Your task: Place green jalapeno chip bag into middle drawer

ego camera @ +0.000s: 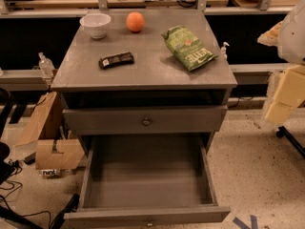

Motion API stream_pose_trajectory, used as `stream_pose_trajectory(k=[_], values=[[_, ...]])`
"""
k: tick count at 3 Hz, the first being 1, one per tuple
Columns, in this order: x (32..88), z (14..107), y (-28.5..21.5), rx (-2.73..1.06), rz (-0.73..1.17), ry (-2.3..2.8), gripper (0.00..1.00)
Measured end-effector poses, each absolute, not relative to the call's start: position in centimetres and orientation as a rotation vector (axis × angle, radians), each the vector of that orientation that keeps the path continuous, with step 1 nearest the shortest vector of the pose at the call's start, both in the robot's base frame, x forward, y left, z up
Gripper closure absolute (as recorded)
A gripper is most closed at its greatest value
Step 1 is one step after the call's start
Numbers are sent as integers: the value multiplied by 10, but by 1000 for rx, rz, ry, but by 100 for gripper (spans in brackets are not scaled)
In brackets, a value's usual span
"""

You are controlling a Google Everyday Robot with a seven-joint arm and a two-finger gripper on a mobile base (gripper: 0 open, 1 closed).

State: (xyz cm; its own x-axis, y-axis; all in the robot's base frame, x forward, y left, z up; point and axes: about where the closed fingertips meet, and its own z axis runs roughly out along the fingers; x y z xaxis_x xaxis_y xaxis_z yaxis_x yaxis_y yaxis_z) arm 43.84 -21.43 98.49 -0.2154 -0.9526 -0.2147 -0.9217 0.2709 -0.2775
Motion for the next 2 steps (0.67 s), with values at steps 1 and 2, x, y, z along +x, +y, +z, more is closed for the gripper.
stream_pose_trajectory(k=[1, 2], values=[[439, 985, -214, -1699, -124, 2204, 0], [440, 992, -215, -1577, -89, 2150, 0]])
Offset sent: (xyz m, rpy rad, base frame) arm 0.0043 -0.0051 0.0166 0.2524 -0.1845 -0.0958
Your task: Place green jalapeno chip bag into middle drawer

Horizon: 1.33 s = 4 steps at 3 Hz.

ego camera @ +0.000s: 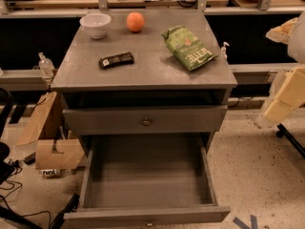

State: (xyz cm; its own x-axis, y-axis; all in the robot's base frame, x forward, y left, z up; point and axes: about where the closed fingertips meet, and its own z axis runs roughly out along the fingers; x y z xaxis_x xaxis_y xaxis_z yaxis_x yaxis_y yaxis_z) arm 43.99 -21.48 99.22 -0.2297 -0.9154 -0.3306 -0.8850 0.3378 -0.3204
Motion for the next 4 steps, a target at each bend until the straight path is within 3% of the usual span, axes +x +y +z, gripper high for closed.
stream_pose_trajectory(k=[3, 4], values=[[560, 971, -184, -1137, 232, 1939, 0], [563, 965, -180, -1152, 232, 1945, 0]])
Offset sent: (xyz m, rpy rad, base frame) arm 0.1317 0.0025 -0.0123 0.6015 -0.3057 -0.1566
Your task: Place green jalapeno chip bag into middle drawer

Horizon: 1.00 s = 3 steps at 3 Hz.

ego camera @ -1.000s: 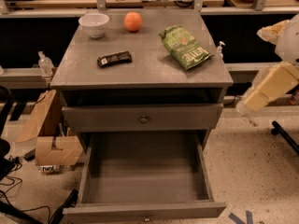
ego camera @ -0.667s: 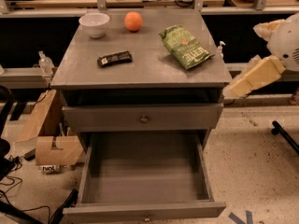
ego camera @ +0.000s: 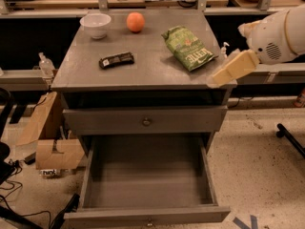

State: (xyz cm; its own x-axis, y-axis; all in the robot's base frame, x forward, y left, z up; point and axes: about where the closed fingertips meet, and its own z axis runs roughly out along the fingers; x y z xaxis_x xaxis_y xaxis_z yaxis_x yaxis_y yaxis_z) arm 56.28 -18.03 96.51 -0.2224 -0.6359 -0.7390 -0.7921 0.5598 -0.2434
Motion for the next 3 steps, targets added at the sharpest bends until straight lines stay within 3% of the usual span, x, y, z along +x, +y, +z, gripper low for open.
stream_pose_trajectory(k=[1, 3], values=[[578, 963, -174, -1127, 249, 1930, 0], [699, 957, -173, -993, 301, 1857, 0]])
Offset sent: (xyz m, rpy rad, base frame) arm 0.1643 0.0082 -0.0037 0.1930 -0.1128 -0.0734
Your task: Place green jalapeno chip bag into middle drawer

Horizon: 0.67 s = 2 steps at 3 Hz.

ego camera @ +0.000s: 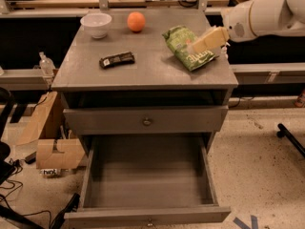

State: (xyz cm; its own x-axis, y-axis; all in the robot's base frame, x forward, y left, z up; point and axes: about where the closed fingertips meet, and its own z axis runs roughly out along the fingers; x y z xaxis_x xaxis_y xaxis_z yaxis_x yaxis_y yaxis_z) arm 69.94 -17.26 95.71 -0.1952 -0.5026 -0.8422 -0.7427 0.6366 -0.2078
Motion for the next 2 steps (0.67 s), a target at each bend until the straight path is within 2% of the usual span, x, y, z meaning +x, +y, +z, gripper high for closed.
stream_pose_trajectory(k=[1, 2], values=[[761, 948, -178, -903, 333, 1840, 0], [792, 928, -173, -855, 356, 1863, 0]])
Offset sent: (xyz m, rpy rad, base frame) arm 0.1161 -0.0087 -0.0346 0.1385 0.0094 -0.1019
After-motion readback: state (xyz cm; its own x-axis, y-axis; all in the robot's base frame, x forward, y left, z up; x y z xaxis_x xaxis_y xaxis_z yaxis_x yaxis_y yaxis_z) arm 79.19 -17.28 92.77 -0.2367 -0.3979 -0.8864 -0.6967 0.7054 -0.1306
